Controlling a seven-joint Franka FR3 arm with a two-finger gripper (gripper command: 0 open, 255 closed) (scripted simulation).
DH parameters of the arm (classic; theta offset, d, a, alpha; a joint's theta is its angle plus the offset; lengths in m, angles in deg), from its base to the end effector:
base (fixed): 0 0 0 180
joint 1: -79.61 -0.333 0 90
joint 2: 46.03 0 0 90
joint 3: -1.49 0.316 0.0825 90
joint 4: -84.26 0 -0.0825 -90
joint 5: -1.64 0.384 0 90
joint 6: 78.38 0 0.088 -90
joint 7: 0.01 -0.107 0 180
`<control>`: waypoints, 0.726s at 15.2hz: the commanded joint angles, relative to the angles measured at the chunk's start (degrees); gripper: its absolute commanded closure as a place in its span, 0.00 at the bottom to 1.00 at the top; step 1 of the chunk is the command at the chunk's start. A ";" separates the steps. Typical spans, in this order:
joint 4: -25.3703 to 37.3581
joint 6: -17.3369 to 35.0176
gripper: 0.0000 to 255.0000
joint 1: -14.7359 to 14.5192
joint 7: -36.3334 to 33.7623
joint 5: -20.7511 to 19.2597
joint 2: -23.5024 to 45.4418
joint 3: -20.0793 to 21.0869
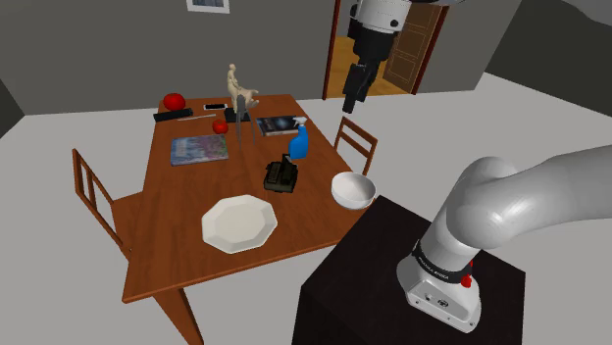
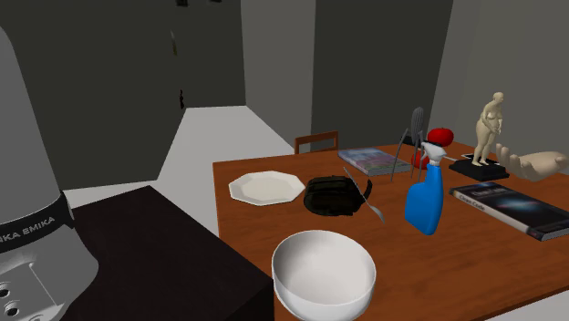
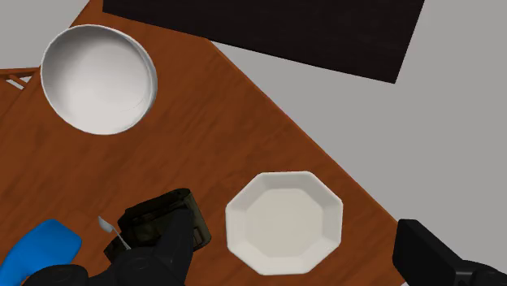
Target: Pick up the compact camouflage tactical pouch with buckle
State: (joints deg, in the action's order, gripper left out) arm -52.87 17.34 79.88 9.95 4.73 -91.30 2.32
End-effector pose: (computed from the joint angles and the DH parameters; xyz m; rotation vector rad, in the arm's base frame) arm 0.3150 0.0096 0.5832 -3.0899 -0.2728 -0.1098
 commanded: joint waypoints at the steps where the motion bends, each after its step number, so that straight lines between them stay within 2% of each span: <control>1: 0.00 0.00 0.00 0.00 0.00 0.00 0.00 0.00; 11: -1.36 16.30 0.00 0.67 11.21 -3.58 16.10 -6.11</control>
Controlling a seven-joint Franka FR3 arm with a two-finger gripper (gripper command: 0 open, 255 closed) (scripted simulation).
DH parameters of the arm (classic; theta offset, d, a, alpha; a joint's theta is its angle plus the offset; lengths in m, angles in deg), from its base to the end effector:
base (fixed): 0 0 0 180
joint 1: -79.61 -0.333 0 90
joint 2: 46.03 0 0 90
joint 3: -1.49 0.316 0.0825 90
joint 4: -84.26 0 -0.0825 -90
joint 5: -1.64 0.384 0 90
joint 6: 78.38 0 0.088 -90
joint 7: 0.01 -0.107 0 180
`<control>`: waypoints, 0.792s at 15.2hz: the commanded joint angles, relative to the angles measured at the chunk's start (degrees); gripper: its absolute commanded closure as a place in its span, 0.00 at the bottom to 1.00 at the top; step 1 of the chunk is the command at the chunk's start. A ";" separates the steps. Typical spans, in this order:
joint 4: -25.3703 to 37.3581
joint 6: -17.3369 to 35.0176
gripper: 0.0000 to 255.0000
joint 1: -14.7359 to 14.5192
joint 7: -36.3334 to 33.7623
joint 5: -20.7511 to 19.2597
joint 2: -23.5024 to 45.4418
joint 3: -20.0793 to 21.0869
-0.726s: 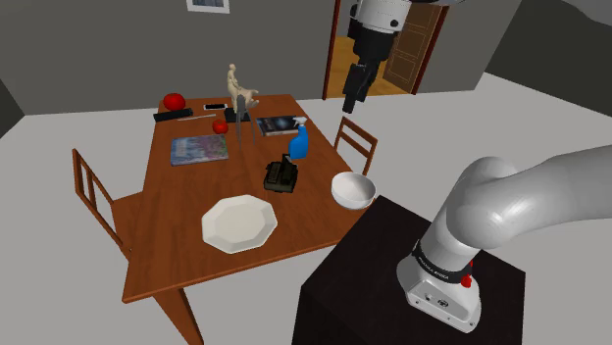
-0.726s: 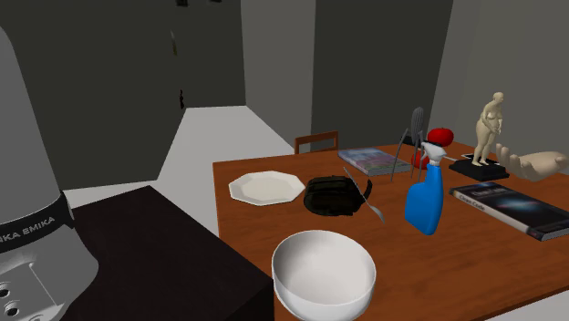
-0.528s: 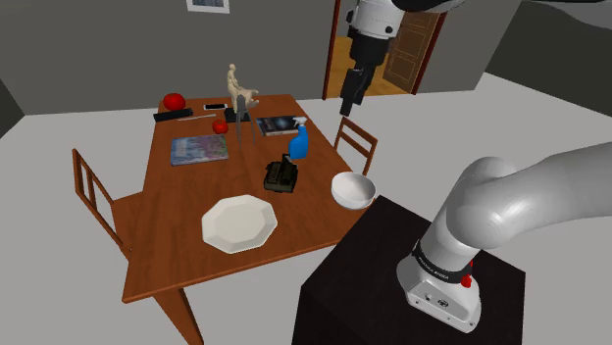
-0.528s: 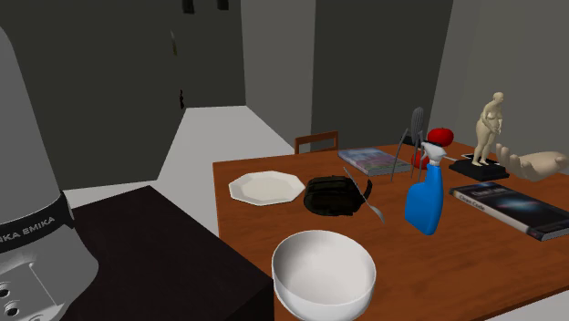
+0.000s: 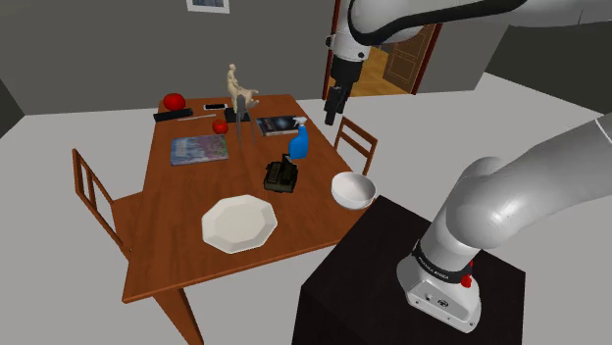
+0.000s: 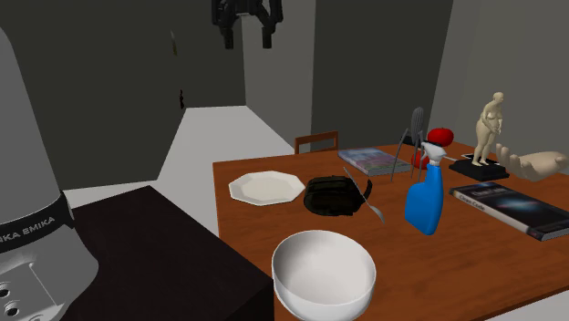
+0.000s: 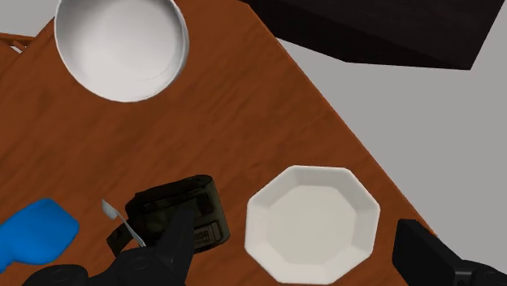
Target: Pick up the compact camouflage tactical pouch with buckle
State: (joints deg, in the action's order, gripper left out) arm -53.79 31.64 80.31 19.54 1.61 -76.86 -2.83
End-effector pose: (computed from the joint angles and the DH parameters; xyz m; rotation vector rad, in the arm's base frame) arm 0.3918 -0.0371 0.5086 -3.0861 -0.4089 -0.0848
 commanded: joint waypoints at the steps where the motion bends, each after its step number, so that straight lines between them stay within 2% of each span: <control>1: -0.11 3.53 0.00 0.28 2.72 -0.62 3.61 -1.51; 12: 8.95 17.07 0.00 0.36 15.15 0.78 27.35 -6.40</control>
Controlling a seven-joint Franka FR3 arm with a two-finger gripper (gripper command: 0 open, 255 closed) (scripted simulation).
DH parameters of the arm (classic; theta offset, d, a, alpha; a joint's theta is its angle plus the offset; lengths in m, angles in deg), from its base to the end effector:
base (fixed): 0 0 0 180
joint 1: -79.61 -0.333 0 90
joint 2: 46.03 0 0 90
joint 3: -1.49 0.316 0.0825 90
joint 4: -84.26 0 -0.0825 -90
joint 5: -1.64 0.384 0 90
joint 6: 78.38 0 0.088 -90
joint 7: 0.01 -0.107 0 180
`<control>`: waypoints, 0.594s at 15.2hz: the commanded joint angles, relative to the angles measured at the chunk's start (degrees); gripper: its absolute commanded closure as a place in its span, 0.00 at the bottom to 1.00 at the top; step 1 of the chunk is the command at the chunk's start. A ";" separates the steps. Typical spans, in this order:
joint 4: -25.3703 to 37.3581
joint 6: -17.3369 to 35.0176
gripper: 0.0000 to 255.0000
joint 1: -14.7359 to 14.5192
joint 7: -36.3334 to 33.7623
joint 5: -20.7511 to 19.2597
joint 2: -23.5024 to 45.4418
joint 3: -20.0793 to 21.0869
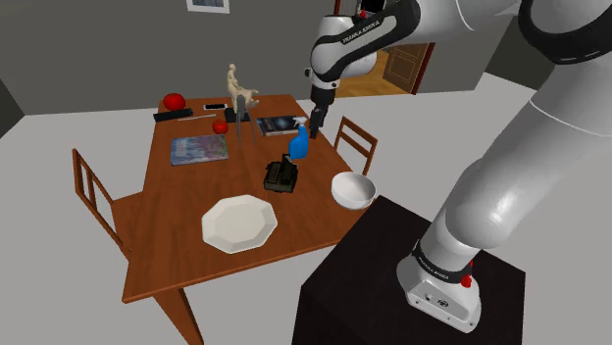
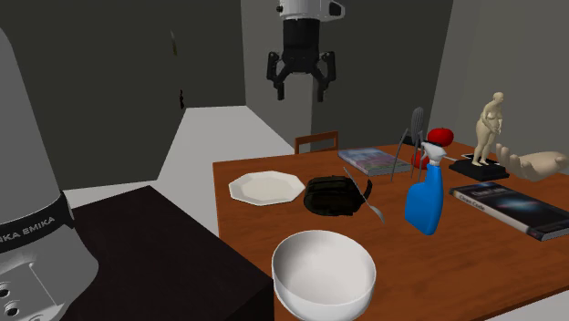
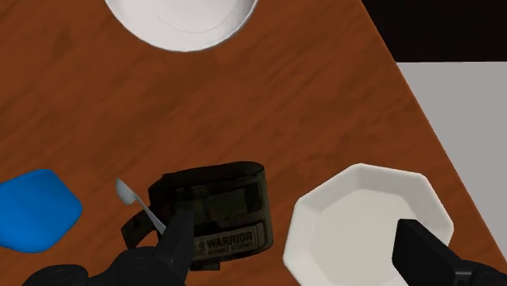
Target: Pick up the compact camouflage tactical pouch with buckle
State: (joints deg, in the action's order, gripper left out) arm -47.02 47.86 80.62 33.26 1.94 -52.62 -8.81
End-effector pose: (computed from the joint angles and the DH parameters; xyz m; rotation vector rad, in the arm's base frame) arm 0.4896 -0.0985 0.4002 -3.0712 -0.5925 -0.0511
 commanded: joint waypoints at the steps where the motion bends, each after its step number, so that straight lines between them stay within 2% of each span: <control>1: 3.48 1.70 0.00 0.13 2.60 0.88 5.38 -0.65; 9: 16.60 5.97 0.00 2.13 11.19 4.54 23.74 -0.71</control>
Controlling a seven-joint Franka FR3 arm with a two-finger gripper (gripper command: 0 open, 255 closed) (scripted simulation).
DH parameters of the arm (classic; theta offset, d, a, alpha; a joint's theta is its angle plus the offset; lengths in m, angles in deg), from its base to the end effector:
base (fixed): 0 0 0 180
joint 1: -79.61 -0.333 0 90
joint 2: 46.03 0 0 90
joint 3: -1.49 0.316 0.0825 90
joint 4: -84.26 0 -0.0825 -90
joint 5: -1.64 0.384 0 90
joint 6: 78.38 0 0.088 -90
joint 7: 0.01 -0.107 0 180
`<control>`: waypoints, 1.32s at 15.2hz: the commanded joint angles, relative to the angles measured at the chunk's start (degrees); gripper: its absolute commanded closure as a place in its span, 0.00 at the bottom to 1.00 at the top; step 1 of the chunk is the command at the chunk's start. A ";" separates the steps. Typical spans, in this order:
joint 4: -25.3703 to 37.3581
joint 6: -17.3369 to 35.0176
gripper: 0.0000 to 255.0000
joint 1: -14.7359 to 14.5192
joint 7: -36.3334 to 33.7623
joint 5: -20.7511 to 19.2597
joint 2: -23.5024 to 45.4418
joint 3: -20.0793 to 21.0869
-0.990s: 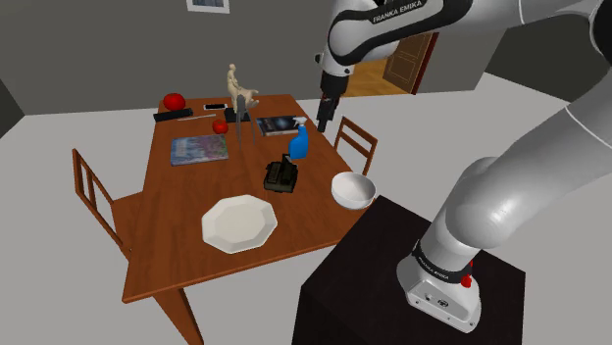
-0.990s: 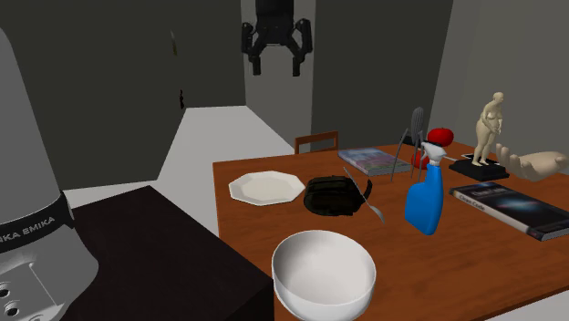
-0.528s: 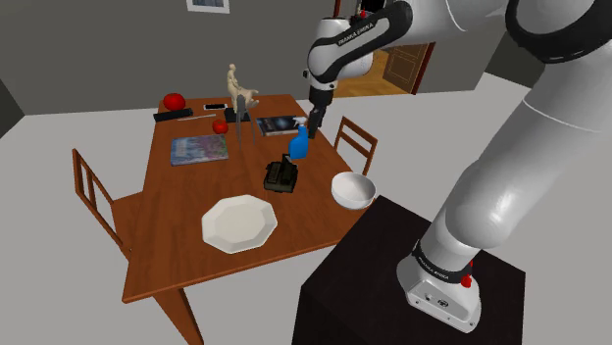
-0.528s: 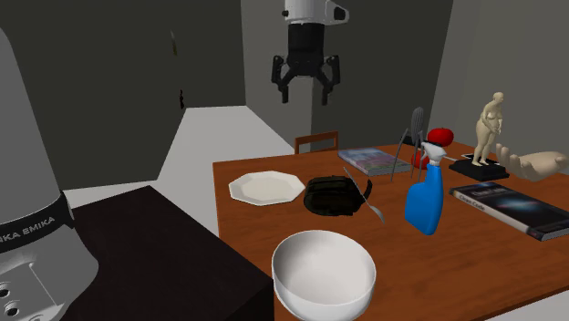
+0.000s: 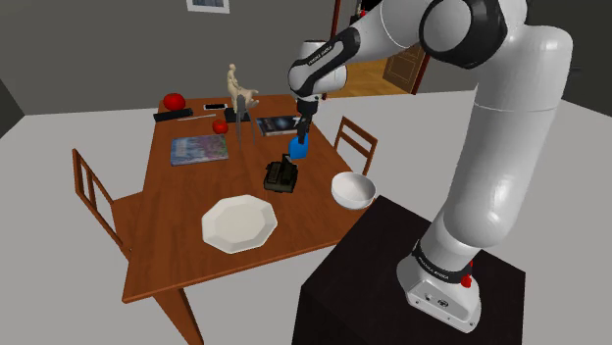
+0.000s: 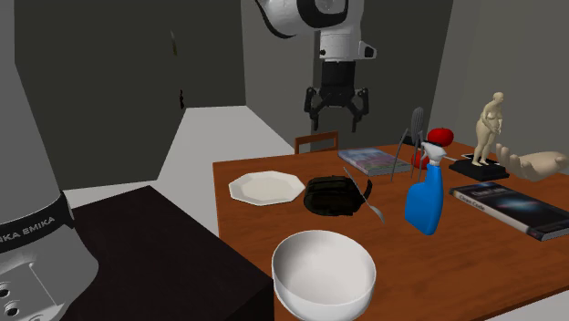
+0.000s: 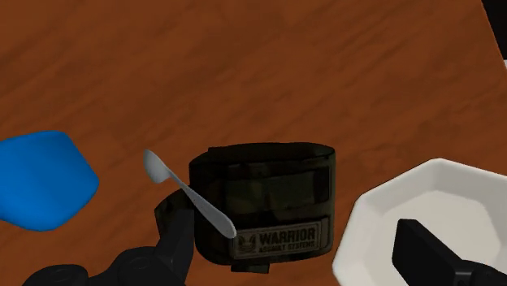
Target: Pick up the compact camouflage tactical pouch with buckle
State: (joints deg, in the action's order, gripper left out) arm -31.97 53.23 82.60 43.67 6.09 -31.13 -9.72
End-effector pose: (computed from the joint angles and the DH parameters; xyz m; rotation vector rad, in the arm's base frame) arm 0.5765 -0.1407 0.3233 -3.0547 -0.7315 -0.0262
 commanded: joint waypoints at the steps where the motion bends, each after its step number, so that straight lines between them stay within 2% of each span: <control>1: 3.55 0.81 0.00 0.53 1.68 0.75 4.56 0.37; 8: 20.10 0.21 0.00 3.37 6.65 2.12 21.00 1.95; 14: 39.70 -3.86 0.00 5.71 9.38 1.94 36.73 3.22; 20: 40.77 -2.00 0.00 5.92 9.45 2.15 39.67 3.48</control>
State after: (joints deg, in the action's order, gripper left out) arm 8.55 50.86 88.46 53.08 8.19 7.94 -6.30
